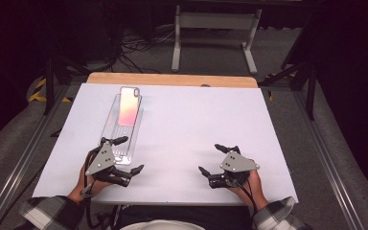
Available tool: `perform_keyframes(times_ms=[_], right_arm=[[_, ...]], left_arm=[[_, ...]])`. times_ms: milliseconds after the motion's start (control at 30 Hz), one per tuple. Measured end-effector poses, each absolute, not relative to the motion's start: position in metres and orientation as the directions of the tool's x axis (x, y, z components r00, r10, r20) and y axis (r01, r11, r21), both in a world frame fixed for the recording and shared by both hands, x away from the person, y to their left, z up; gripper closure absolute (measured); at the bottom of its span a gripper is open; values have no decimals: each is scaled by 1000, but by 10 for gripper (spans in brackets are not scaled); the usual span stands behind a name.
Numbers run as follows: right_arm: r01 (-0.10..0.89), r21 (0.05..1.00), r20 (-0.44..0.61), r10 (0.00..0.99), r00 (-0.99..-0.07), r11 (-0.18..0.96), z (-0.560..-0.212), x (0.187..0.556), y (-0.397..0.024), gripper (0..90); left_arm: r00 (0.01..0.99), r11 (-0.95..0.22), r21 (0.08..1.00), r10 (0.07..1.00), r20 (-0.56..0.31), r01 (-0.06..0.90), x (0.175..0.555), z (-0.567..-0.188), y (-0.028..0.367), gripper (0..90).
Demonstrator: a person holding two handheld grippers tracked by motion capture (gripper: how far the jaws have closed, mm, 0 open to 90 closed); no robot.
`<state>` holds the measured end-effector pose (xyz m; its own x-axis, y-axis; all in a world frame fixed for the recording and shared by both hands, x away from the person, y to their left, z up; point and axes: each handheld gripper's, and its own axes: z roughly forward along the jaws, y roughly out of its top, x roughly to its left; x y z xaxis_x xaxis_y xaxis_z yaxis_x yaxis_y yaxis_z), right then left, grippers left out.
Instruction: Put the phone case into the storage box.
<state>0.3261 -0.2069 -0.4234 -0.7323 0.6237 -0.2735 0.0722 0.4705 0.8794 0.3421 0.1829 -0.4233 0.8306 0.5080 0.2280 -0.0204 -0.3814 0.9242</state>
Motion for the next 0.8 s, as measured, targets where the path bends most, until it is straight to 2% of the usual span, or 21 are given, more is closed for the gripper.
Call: perform_keyframes(times_ms=[800], right_arm=[[29, 884, -291, 598, -747, 467, -422, 319, -205, 99]], left_arm=[[863, -391, 920, 475, 171, 33, 348, -440, 170, 5]])
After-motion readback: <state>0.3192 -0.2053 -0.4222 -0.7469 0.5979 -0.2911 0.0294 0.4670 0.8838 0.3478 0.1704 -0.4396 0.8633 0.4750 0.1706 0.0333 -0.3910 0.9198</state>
